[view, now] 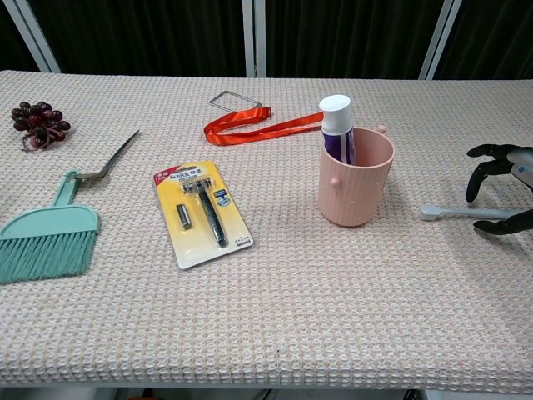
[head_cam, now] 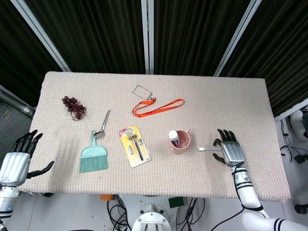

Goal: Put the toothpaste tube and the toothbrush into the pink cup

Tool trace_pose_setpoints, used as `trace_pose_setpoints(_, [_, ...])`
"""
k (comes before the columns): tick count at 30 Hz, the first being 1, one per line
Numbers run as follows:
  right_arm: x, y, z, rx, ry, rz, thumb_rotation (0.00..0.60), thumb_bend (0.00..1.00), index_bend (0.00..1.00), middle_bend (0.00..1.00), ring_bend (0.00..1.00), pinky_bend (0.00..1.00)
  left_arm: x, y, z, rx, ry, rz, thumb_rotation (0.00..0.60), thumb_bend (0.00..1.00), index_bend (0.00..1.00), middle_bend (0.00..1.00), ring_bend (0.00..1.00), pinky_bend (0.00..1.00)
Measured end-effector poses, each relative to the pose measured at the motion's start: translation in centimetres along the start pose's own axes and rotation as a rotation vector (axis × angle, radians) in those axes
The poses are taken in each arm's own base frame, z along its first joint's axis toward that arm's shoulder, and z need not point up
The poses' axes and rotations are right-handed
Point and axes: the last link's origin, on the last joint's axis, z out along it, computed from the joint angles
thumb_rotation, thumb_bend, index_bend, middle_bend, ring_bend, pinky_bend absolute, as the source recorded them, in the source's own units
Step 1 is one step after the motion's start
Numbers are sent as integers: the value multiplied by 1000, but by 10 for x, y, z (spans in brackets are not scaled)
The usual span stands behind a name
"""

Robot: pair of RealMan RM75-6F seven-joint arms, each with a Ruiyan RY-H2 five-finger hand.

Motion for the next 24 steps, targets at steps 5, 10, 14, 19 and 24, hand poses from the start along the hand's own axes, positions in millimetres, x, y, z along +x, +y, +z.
trace_pose_setpoints(5, [0,3,1,-12,-2,-3,600,744,496,104,0,0,-3,1,1,-3,-8,-1,227,167,74,33,44,130])
trace_pose_setpoints(10, [-3,5,2,-16,-11,-9,600,757,510,116,0,0,-3,1,2,-3,-9,-1,224,167,74,33,44,130])
trace_pose_setpoints(14, [-4,7,3,-18,-16,-14,600,758,515,120,0,0,-4,1,3,-3,-11,-2,227,168,74,33,44,130])
trace_pose_setpoints(19, [-5,7,4,-22,-14,-17,600,769,542,128,0,0,-6,1,4,0,-17,-2,232,167,74,33,44,130])
trace_pose_setpoints(24, [-5,7,5,-23,-8,-15,600,778,577,142,0,0,-8,-1,4,8,-21,-5,228,167,74,33,44,130])
